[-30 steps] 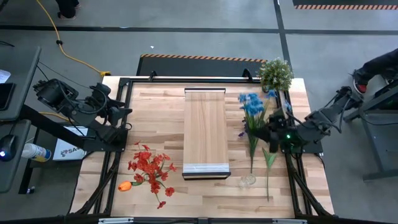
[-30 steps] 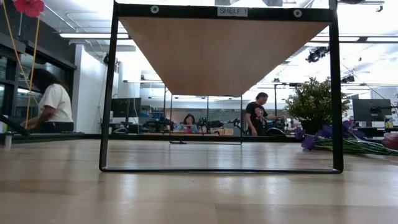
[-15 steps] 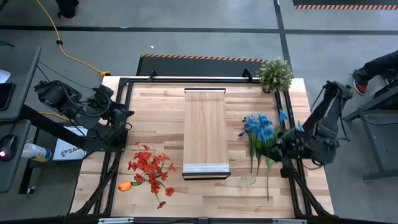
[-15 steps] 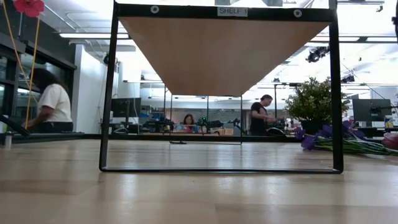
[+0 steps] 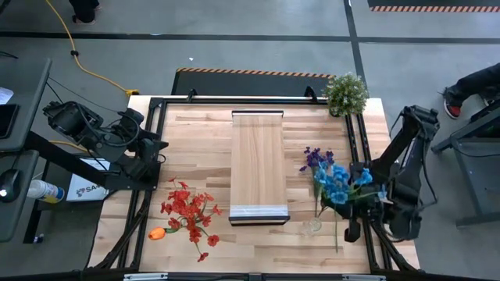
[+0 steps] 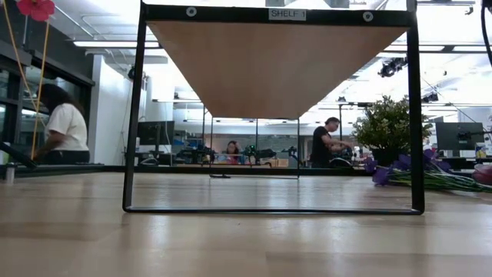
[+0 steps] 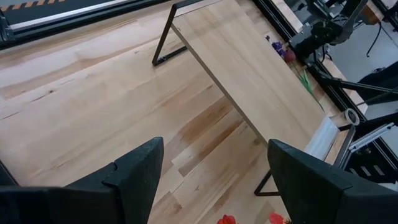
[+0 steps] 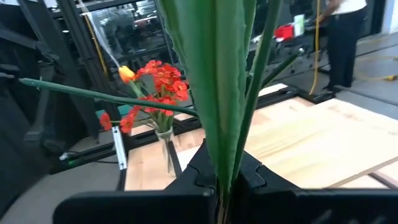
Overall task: Pick and place flowers into a vace then onto a shelf
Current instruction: Put the blue flowers into the right transparent vase
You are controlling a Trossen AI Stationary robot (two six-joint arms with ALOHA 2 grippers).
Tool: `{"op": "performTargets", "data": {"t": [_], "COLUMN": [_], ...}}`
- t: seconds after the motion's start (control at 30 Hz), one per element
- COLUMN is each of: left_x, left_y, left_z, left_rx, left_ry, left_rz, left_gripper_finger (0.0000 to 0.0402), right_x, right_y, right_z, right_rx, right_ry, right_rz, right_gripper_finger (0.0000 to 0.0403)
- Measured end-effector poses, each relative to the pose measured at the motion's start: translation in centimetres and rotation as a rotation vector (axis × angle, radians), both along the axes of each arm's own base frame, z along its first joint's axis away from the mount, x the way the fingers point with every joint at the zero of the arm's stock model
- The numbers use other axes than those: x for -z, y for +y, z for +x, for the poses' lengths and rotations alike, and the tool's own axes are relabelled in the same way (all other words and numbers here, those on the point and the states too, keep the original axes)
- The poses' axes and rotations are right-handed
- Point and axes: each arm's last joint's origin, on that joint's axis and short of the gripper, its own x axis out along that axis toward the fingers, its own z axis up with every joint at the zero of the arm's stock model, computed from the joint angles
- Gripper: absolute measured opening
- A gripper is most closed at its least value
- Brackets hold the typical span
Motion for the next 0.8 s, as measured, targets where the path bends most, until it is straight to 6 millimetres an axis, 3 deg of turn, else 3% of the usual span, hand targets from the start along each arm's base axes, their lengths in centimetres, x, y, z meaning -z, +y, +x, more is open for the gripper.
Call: {"op": "performTargets", "data": {"t": [0.47, 0.8], "left_x": [0.0, 0.0], "left_y": [0.0, 0.0], "left_z": [0.0, 0.0], "left_rx": [-0.015, -0.029], "left_ry": [-0.007, -0.013], "left_rz": [-0.016, -0.031], "left_gripper_finger": [0.0320, 0.0320], "right_x": [2.0, 2.3], "right_y": [1.8, 1.9], "right_z": [0.6, 0.7], "right_rx": [0.057, 0.057], "right_ry": [0.004, 0.007], "right_rz": [-0.049, -0.049], "right_gripper_finger": [0.0004, 0.0003]}}
